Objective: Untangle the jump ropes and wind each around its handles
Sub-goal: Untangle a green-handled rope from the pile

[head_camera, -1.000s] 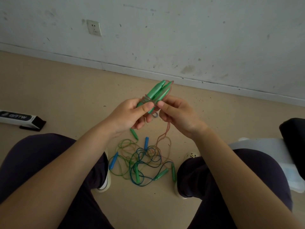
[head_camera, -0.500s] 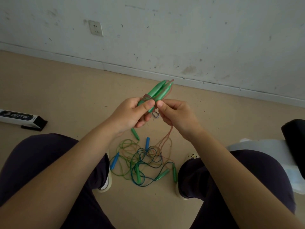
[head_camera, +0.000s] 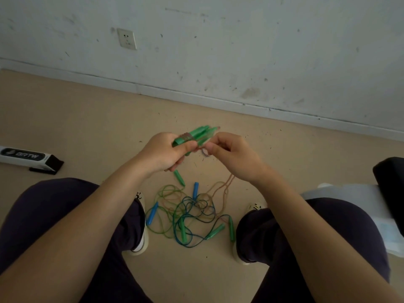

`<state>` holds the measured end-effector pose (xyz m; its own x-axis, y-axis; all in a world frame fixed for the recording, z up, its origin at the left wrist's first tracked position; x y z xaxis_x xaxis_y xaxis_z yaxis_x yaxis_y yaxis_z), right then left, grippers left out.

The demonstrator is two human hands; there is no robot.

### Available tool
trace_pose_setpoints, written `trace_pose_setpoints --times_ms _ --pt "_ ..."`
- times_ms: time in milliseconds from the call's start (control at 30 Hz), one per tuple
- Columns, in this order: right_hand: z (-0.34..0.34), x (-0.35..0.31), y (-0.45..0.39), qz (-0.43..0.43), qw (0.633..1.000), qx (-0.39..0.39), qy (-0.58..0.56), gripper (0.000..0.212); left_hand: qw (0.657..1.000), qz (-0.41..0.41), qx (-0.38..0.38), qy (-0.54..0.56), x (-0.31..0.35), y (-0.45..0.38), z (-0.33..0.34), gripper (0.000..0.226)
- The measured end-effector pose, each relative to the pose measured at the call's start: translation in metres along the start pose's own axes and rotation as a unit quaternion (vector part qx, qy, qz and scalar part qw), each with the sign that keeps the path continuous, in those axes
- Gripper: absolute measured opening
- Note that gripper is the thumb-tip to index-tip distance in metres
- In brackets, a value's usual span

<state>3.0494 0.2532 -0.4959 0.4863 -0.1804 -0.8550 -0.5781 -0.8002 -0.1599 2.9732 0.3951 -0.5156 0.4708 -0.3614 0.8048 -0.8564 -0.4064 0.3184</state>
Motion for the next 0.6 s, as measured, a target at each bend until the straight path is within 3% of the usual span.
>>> trace_pose_setpoints --times_ms 267,433,533,600 --pt "-0.001 -0.005 0.001 -0.07 0.991 0.022 0.111 0.014 0.971 -0.031 -0.203 -0.123 -0.01 0.008 0.027 0.034" --pt "0.0 0.006 -0.003 -0.042 0.998 0.025 0.047 0.02 0.965 -0.005 -0.249 -0.083 -0.005 0.012 0.027 0.024" --pt "0.001 0.014 -0.003 -0.002 1.0 0.01 -0.024 0.036 0.959 0.004 -0.276 -0.058 -0.005 0.015 0.033 0.028" --pt "0.002 0.015 -0.002 -0.007 0.999 -0.003 -0.038 0.035 0.958 0.007 -0.284 -0.038 -0.004 0.016 0.036 0.033"
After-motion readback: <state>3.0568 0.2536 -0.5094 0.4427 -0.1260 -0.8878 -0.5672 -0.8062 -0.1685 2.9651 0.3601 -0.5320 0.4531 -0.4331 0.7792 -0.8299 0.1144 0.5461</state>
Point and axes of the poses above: each hand's wrist, its own y-axis away from the middle knuckle, its own z-axis out of the palm, x = y × z, the point moved 7 cm from there along -y, towards the middle knuckle, and after that the axes turned 9 degrees about -z, right-handed, at the moved point
